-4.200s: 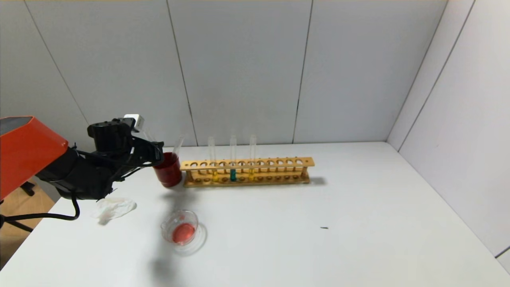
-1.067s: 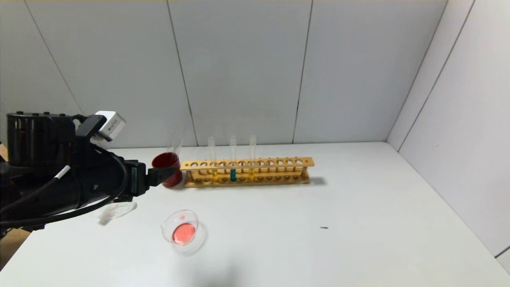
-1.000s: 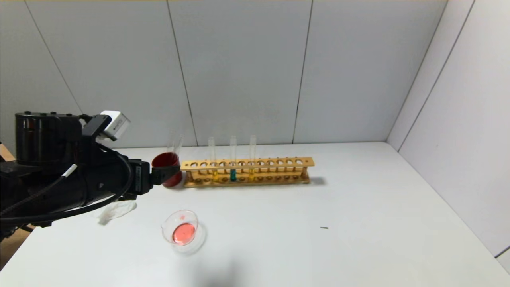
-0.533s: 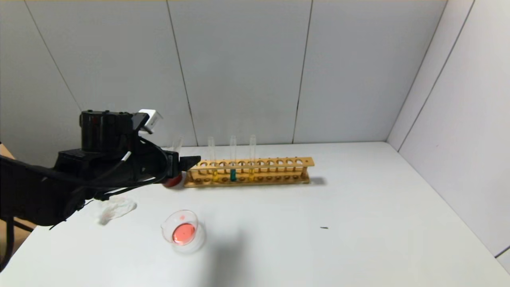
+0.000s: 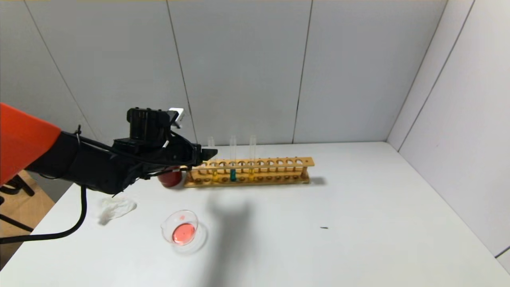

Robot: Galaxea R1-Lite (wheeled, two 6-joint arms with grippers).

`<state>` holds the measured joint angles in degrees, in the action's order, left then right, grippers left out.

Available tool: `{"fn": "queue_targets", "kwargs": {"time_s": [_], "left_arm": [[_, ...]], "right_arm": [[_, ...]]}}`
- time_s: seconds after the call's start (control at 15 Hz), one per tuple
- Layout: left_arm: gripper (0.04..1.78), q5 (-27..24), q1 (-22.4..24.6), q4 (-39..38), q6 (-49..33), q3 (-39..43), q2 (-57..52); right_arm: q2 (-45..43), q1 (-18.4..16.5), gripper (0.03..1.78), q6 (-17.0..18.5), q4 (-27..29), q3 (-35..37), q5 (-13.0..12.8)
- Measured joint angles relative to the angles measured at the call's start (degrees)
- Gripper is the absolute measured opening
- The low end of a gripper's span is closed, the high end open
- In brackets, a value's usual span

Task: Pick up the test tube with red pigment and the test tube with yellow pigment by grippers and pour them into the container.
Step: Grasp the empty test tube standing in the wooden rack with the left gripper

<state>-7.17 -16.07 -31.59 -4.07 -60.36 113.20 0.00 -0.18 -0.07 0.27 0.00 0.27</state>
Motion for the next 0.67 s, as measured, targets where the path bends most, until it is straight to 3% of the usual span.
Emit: {"fn": "queue_targets", "kwargs": {"time_s": [0.27, 0.67], "left_arm": [[1.75, -0.1, 0.0, 2.0, 0.2, -6.6, 5.3], [1.75, -0.4, 0.0, 2.5, 0.2, -10.2, 9.9]], "right_arm": [[0.0, 0.0, 1.75, 0.0, 0.0, 0.0, 0.0], [0.0, 0.0, 1.75, 0.0, 0.0, 0.0, 0.0]]}}
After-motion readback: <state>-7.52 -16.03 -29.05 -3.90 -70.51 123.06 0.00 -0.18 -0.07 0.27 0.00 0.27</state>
